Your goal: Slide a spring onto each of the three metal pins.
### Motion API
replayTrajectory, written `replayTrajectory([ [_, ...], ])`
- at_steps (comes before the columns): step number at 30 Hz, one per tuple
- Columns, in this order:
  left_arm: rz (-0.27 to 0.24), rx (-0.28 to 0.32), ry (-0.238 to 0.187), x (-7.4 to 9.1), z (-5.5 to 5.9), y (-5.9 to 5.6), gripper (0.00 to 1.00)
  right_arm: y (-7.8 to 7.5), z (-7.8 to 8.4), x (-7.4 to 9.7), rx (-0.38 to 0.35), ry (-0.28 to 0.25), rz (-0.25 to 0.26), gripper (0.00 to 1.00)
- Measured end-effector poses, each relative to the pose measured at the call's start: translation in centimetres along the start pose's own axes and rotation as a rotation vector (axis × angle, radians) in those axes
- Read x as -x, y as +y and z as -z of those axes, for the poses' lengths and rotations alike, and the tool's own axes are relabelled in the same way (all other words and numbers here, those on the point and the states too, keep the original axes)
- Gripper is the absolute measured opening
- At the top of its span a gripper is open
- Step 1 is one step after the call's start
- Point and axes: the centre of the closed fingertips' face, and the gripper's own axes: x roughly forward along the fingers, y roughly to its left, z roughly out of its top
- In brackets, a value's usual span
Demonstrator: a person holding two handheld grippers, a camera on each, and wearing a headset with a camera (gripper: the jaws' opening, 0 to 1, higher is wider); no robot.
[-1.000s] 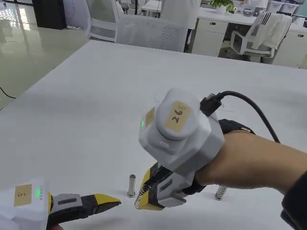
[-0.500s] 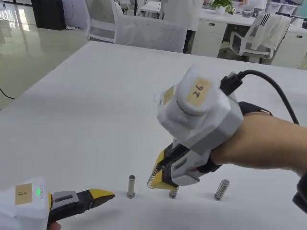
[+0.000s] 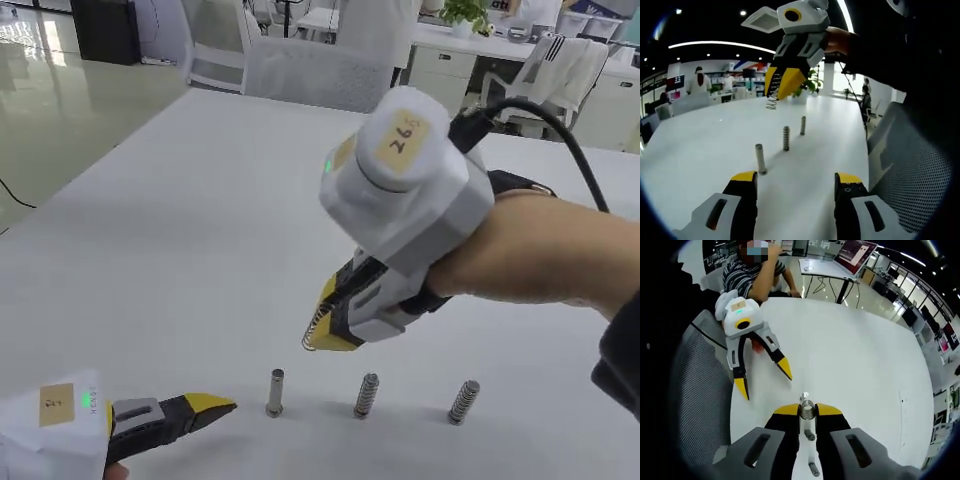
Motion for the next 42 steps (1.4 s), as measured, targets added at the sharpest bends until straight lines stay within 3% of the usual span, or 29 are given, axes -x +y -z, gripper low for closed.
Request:
replayTrajectory([
  [6, 0.001, 0.002, 0.001, 0.0, 0.0, 0.0, 0.59, 0.3, -0.4, -2.1, 0.026, 0.020, -0.041, 0.08],
  [12, -0.003, 0.008, -0.004, 0.0, -0.1, 0.1, 0.60, 0.0, 0.3, -3.7, 0.044, 0.060, -0.057, 0.08],
  [42, -0.018, 0.009, -0.005, 0.1, 0.0, 0.6, 0.58, 0.1, 1.3, -6.7, 0.031, 0.100, -0.105, 0.08],
])
